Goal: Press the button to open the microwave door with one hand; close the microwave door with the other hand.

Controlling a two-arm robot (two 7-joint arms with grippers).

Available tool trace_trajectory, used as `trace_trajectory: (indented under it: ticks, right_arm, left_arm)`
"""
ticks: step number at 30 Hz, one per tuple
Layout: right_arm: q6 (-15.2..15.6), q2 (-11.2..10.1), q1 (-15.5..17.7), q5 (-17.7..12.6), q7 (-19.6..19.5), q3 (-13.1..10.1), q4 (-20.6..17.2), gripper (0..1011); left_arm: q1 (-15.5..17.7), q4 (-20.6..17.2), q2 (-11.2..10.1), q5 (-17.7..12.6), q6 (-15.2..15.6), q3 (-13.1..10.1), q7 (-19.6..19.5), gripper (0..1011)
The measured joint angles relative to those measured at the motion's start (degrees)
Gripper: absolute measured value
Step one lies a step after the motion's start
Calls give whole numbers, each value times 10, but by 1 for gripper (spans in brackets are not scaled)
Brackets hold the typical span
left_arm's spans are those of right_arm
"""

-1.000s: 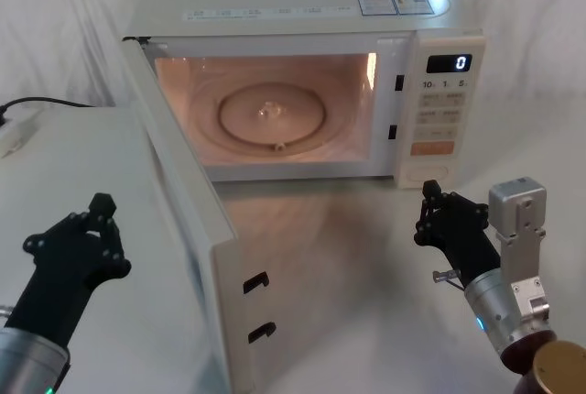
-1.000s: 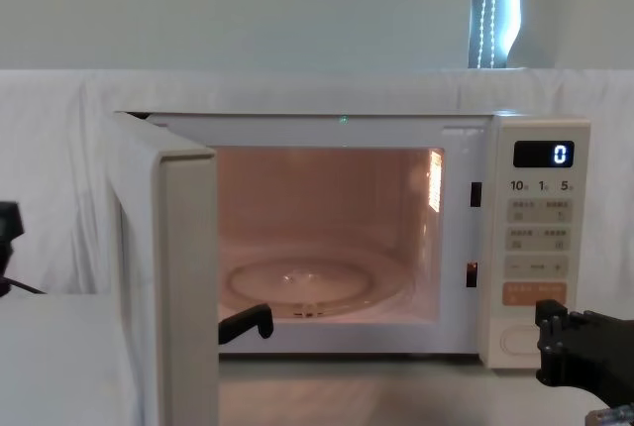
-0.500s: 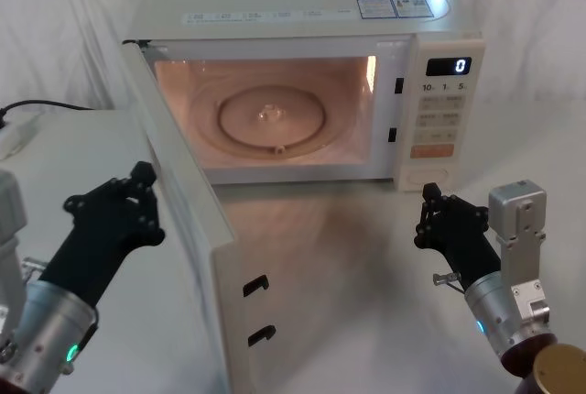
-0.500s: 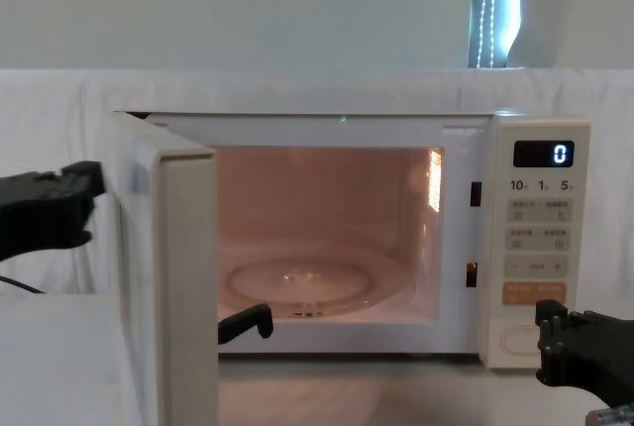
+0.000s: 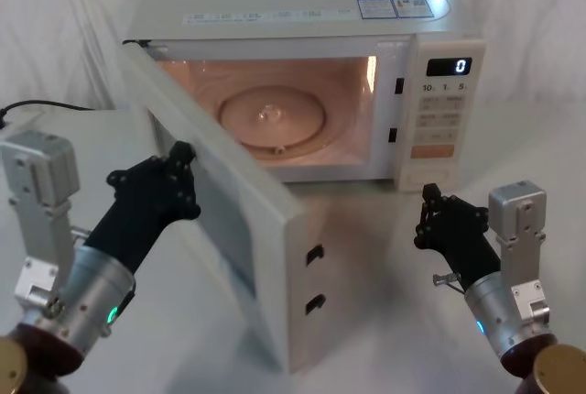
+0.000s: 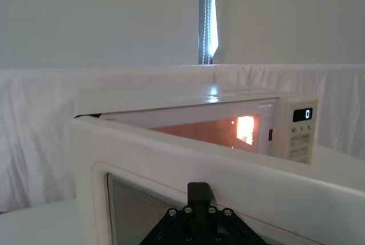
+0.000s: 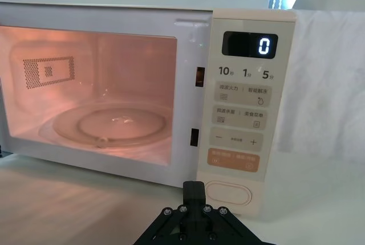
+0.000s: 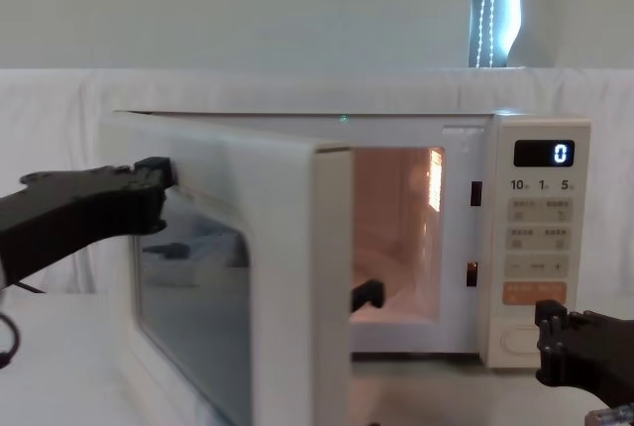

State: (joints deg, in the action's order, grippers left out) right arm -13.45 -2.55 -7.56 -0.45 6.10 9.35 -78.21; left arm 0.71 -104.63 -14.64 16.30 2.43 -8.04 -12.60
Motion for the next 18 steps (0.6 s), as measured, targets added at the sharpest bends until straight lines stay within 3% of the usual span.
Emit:
trace_trajectory:
  ticks: [18]
  right_arm:
    - [0, 0, 0, 0, 0, 0, 0, 0]
  left_arm:
    - [109, 95, 33, -21, 5, -44, 6, 0]
